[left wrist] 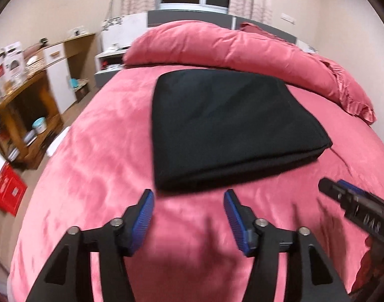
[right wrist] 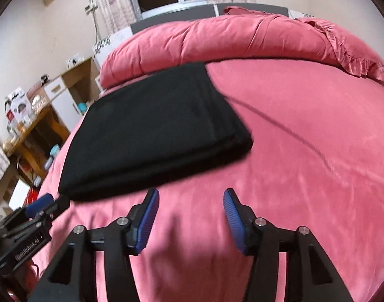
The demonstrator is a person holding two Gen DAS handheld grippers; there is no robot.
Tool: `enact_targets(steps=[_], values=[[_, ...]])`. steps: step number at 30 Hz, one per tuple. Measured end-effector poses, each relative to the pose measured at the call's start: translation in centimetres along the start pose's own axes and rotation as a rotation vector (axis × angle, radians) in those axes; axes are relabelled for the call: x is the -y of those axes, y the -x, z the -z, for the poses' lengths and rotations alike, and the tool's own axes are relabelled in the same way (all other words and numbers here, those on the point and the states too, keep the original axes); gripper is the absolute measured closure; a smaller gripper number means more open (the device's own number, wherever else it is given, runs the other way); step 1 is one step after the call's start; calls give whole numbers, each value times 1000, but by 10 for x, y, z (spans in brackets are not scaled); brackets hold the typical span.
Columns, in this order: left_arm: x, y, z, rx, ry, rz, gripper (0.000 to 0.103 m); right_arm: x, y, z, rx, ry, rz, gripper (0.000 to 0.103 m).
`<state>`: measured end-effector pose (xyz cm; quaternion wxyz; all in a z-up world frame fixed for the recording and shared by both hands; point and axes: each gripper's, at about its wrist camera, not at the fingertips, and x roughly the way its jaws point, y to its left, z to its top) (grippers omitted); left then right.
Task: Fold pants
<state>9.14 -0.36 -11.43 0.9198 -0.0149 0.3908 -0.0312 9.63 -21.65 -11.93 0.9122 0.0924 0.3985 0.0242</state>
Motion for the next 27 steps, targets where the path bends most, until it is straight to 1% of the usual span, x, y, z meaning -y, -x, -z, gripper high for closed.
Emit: enact_targets(steps=[4, 5, 7, 9, 12, 15, 20, 23, 27], values=[[-4, 23, 19, 17, -2, 17, 41, -12, 10, 19, 2, 40, 16, 36], [-4, 23, 17, 19, -1, 2, 41, -16, 15, 25, 9, 52, 20, 35], [-6, 36, 24, 33, -6, -52, 41, -24, 27, 33, 37, 85, 23, 32], [-9, 45, 29, 53, -7, -74, 41, -32, 39, 42, 66, 115, 45, 27], [-11, 56, 39, 92, 0, -85, 41, -38, 50, 52, 94, 138, 64, 22], [-9, 67, 47, 111, -9, -86, 41, -42, 54, 57, 91, 161, 71, 22], [-5, 74, 46, 125, -20, -85, 41, -40, 62, 59, 111, 156, 84, 22], [-5, 76, 48, 124, -16, -74, 41, -38, 68, 61, 129, 148, 95, 22], [-3, 75, 52, 116, -20, -87, 41, -32, 69, 61, 129, 124, 92, 22]])
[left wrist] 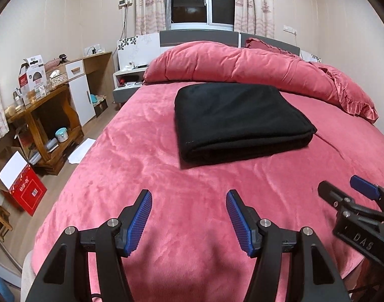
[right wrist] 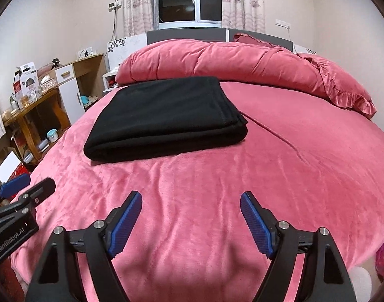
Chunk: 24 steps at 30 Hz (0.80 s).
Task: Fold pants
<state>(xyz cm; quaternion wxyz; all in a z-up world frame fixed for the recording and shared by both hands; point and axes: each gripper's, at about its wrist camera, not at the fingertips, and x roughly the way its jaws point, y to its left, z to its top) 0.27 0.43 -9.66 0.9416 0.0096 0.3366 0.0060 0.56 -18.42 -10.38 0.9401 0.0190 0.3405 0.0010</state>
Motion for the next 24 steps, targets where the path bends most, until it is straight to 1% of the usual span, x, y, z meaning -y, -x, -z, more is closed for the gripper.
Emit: enact_targets(steps=[3, 8, 20, 24], values=[[3, 1, 2, 4, -1, 2, 41, 3, 1, -1, 4, -15, -5, 22], [3, 2, 3, 16, 10, -10, 41, 0, 1, -2, 13, -4, -12, 22], [1, -1, 6, 4, 24, -30, 41, 2, -3, 1, 5, -11, -32, 22], [-2, -1, 6, 4, 42, -35, 41, 2, -5, 2, 4, -13, -28, 22]])
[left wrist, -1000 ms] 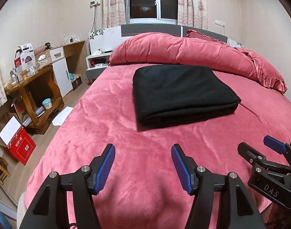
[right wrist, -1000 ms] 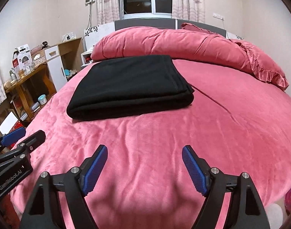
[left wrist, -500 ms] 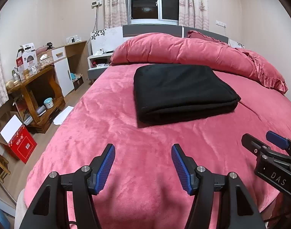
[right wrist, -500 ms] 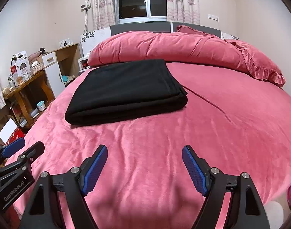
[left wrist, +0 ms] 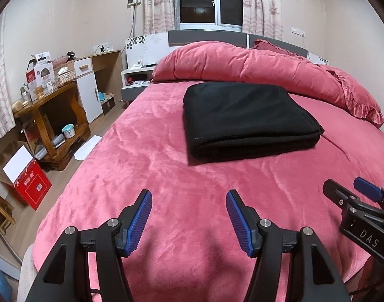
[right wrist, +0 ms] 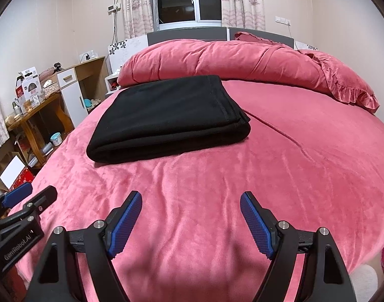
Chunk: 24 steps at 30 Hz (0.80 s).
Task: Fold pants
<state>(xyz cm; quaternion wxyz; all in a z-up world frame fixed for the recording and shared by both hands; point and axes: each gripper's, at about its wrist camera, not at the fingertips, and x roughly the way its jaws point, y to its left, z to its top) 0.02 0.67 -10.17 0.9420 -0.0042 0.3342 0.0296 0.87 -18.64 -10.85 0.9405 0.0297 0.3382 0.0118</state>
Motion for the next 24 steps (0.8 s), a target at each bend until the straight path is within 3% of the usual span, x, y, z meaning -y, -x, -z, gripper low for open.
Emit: enact_targets(steps=[13, 24], values=[[11, 5, 4, 18, -47, 17, 41, -1, 0, -2, 7, 6, 6, 22], [8, 3, 4, -11, -27, 19, 41, 3, -1, -2, 1, -7, 4, 22]])
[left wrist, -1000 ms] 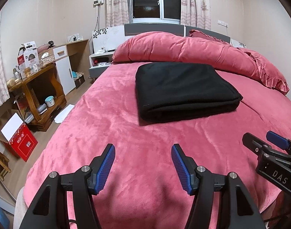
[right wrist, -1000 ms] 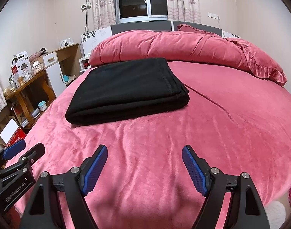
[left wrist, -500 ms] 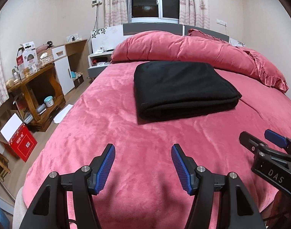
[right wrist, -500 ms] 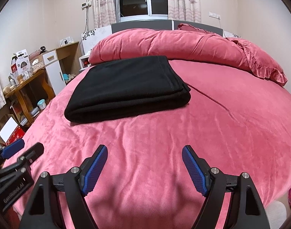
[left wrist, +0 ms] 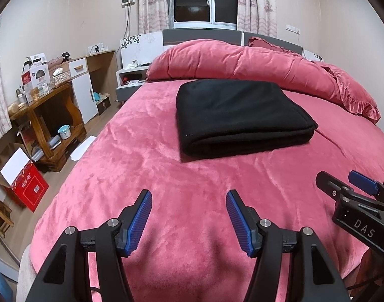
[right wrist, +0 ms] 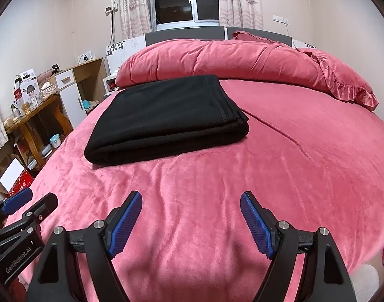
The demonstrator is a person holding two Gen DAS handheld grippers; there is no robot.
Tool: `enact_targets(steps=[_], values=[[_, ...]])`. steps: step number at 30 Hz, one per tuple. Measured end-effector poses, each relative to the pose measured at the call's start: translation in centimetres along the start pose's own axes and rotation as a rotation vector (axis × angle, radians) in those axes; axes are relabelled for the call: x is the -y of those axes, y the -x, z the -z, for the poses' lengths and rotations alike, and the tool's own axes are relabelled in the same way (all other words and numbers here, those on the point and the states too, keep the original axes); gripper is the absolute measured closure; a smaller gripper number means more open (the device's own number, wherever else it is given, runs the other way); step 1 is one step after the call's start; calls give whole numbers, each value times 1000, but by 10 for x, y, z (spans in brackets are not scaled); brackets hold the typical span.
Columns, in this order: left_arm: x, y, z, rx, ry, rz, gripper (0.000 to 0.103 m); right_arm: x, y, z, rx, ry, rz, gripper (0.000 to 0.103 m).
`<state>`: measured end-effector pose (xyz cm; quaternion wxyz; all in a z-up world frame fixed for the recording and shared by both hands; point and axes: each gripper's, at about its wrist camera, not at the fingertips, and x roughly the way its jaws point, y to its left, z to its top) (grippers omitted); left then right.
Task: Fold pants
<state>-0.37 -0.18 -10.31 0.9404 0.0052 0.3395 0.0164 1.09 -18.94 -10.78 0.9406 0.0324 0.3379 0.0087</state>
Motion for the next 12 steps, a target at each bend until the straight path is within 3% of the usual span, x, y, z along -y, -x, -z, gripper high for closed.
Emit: enact_targets(steps=[12], values=[[-6, -7, 0, -41, 27, -4, 41, 3, -3, 0, -13, -5, -3, 22]])
